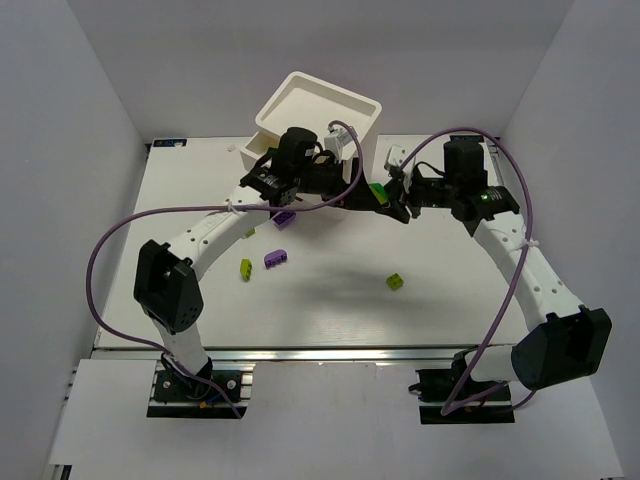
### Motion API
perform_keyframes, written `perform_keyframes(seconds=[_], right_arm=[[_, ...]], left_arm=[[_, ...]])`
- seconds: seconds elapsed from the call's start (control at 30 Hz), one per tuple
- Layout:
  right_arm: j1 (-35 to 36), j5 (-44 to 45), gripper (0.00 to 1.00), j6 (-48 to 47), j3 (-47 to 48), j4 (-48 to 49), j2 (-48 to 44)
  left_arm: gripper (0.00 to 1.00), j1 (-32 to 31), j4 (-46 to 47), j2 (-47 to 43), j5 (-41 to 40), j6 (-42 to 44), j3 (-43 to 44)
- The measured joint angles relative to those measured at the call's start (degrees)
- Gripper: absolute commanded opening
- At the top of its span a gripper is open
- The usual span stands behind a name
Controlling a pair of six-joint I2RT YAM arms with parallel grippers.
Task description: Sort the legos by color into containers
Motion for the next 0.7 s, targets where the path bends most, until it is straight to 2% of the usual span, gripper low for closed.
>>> perform_keyframes(seconds=[0.2, 0.53, 0.63, 0.7], right_arm=[[1.0, 2.9, 0.25, 0.1, -0.2, 0.5, 0.0], [3.1, 4.2, 0.24, -0.2, -1.9, 0.7, -0.8], [3.2, 4.2, 0.24, -0.2, -1.9, 0.7, -1.1], [3.2, 4.4, 0.24, -0.1, -1.9, 0.7, -1.2]], left_arm=[[0.72, -0.3, -1.4, 0.0, -2.1, 0.9, 0.7], [0.7, -0.7, -1.3, 0.0, -4.0, 0.9, 0.9], [0.61, -0.7, -1.1, 0.0, -3.9, 0.6, 0.9], [0.59, -0.7, -1.1, 0.0, -3.9, 0.6, 0.9]])
